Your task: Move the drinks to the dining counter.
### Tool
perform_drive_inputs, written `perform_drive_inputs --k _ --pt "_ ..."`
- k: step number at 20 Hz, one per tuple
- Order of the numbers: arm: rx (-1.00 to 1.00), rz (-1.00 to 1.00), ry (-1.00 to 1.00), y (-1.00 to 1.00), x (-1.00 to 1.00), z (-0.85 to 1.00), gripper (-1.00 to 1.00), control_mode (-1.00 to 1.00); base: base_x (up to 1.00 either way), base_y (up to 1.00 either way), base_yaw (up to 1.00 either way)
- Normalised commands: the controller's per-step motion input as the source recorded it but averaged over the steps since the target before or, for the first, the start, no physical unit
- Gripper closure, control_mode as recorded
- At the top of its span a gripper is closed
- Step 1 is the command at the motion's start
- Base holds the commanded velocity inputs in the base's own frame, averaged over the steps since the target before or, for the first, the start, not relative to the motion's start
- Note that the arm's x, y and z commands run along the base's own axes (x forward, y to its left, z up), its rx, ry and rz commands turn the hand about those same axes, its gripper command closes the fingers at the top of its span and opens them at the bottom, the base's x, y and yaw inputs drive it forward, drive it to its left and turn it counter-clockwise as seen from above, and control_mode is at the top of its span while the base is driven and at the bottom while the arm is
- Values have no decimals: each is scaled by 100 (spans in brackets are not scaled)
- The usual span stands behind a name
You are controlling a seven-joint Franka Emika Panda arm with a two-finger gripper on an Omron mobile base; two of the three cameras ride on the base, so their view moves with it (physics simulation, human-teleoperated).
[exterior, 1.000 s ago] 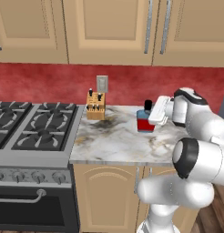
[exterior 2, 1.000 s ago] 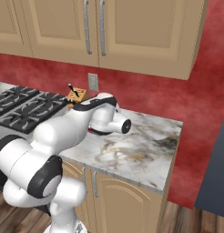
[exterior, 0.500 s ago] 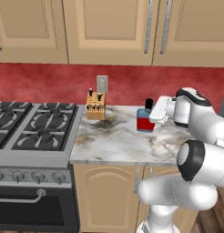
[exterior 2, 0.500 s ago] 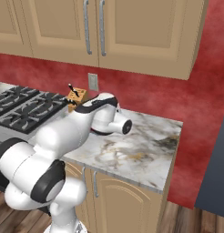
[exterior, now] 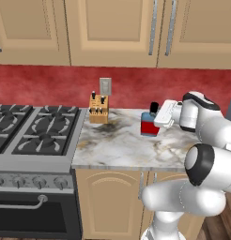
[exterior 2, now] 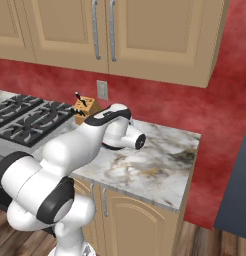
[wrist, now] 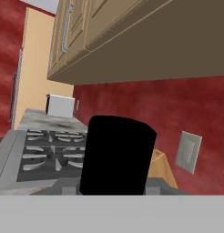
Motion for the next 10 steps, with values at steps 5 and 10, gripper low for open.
perform_drive_inputs --k 5,10 --pt "0 0 0 0 0 0 100 -100 0 0 0" --pt "0 0 0 0 -6 0 100 -100 0 0 0"
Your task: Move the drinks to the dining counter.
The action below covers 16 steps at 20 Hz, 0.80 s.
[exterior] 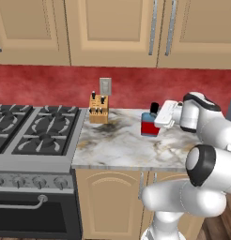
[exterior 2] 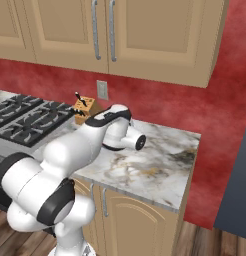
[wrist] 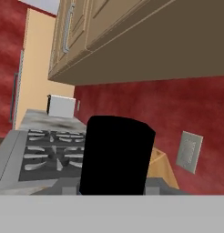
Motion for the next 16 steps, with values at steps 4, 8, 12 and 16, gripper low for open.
perform_drive_inputs --k 4,8,12,16 --pt "0 0 0 0 0 0 100 100 0 0 0" --pt "0 0 0 0 0 0 100 100 -28 0 -1" --pt "0 0 0 0 0 0 100 100 -35 0 -3" --pt "0 0 0 0 0 0 100 100 -61 -7 -5"
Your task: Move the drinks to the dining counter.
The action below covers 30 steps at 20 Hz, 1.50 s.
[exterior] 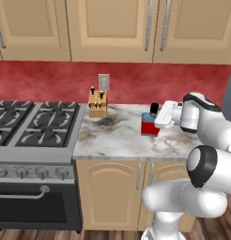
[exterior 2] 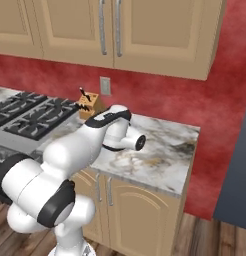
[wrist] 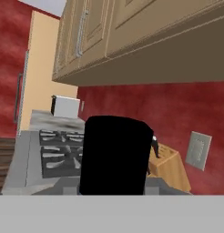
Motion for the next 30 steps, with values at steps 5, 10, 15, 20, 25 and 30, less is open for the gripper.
perform_drive_inputs --k 5,10,15,20,25,30 --pt "0 0 0 0 0 0 100 100 -52 -33 0" --pt "0 0 0 0 0 0 100 100 -38 -46 1" --pt "0 0 0 0 0 0 100 100 -49 -66 17" --pt "0 0 0 0 0 0 100 100 -32 -65 35" --pt "0 0 0 0 0 0 100 100 -42 -22 48" --pt "0 0 0 0 0 0 100 100 -38 -5 57"
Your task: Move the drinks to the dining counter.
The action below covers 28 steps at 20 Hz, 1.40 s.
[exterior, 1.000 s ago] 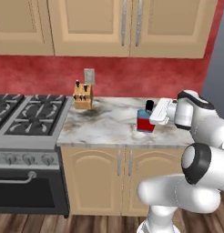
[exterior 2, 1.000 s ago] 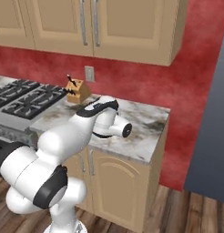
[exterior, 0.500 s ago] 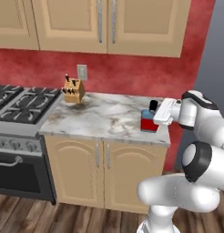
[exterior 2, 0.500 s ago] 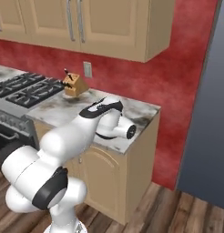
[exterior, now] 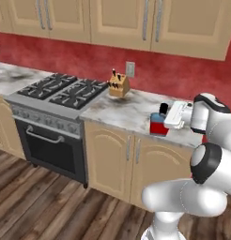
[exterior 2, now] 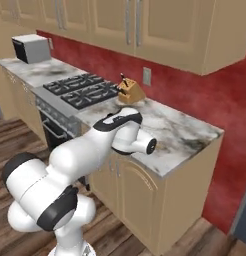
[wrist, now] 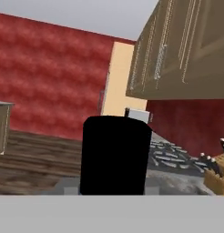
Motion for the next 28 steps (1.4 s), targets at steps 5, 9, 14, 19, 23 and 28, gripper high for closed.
perform_drive_inputs --k 5,9,14,19,23,28 --pt "0 0 0 0 0 0 100 100 -38 -2 58" --pt "0 0 0 0 0 0 100 100 -44 -1 59" --pt "0 0 0 0 0 0 100 100 -48 -1 58" --pt "0 0 0 0 0 0 100 100 -52 0 58" --pt "0 0 0 0 0 0 100 100 -56 0 55" --pt "0 0 0 0 0 0 100 100 -51 45 32"
